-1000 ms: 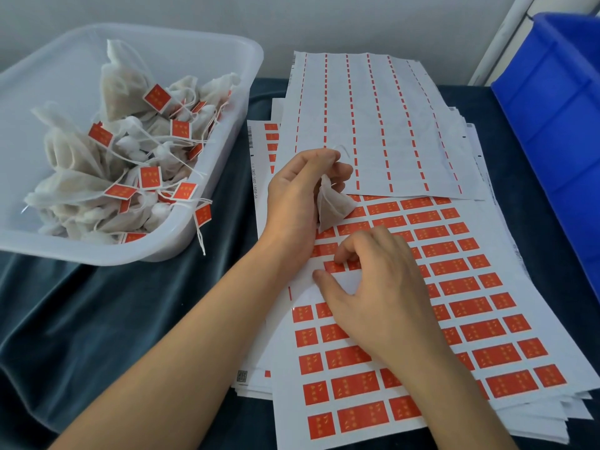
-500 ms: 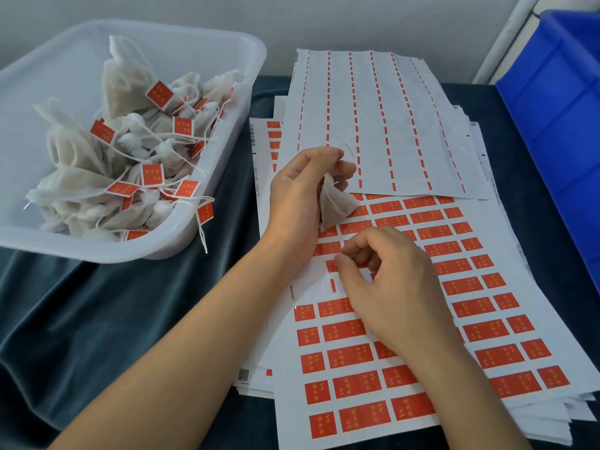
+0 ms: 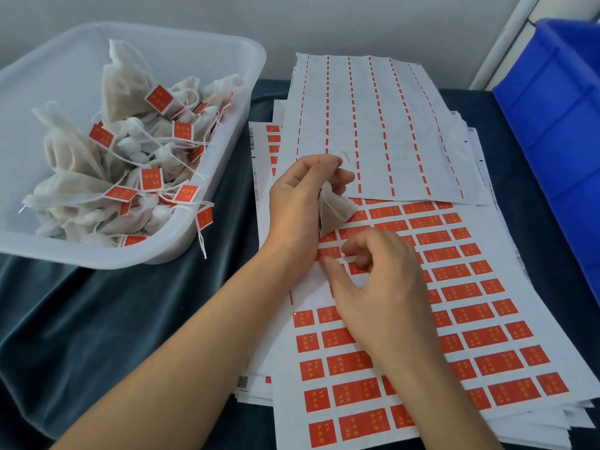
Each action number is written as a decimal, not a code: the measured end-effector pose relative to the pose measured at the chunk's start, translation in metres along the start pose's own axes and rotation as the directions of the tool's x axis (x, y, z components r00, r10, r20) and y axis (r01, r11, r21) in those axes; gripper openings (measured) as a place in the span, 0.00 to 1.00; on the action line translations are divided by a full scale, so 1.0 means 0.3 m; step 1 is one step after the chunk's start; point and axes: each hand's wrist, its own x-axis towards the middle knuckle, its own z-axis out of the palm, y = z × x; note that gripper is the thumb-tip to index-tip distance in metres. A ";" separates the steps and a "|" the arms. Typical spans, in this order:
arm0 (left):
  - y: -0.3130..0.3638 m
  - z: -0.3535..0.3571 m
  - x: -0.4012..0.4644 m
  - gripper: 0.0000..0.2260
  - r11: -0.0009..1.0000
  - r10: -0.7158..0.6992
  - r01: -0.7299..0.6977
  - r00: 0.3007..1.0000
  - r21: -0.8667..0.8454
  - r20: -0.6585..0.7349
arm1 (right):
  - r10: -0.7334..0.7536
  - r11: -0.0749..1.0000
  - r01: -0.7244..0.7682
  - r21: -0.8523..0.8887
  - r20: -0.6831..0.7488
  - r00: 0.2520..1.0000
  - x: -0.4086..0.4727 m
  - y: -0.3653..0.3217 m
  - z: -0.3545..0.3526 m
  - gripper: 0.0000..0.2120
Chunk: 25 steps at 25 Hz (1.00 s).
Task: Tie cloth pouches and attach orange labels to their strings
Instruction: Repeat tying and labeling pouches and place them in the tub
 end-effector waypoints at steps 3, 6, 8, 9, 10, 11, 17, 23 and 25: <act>0.002 -0.003 -0.001 0.07 1.000 -0.003 0.003 1.000 0.002 -0.005 | -0.033 0.998 0.032 -0.057 -0.031 0.999 -0.009 0.004 0.010 0.13; 0.002 0.002 -0.001 0.07 1.000 -0.011 0.011 1.000 0.024 -0.012 | -0.028 0.995 0.027 -0.099 -0.011 1.000 -0.011 0.002 0.019 0.15; 0.011 0.000 0.008 0.07 0.996 0.003 -0.003 1.000 0.092 -0.005 | -0.026 0.995 0.027 -0.098 0.011 1.000 -0.010 0.003 0.013 0.17; 0.019 -0.005 0.017 0.07 0.985 0.025 -0.027 1.000 0.171 0.016 | -0.029 0.994 0.031 -0.101 0.023 0.999 -0.009 0.003 0.011 0.18; 0.027 -0.013 0.024 0.06 0.955 0.058 -0.071 0.997 0.288 0.053 | -0.030 0.994 0.034 -0.108 0.038 0.999 -0.010 0.003 0.008 0.20; 0.035 -0.024 0.031 0.06 0.893 0.100 -0.134 0.990 0.430 0.102 | -0.030 0.992 0.037 -0.120 0.058 0.998 -0.010 0.003 0.005 0.21; 0.097 -0.100 0.008 0.19 0.377 0.171 -0.335 0.941 0.863 0.291 | -0.030 0.997 0.024 0.073 0.093 0.995 -0.006 0.011 -0.050 0.09; 0.126 -0.187 -0.111 0.51 0.113 -0.104 -0.291 0.948 0.950 0.302 | -0.034 0.979 0.016 -0.201 -0.088 0.996 -0.060 -0.008 -0.064 0.21; 0.119 -0.193 -0.138 0.55 0.118 -0.113 -0.339 0.929 0.933 0.352 | -0.037 0.972 0.029 -0.235 -0.030 0.999 -0.063 -0.009 -0.061 0.25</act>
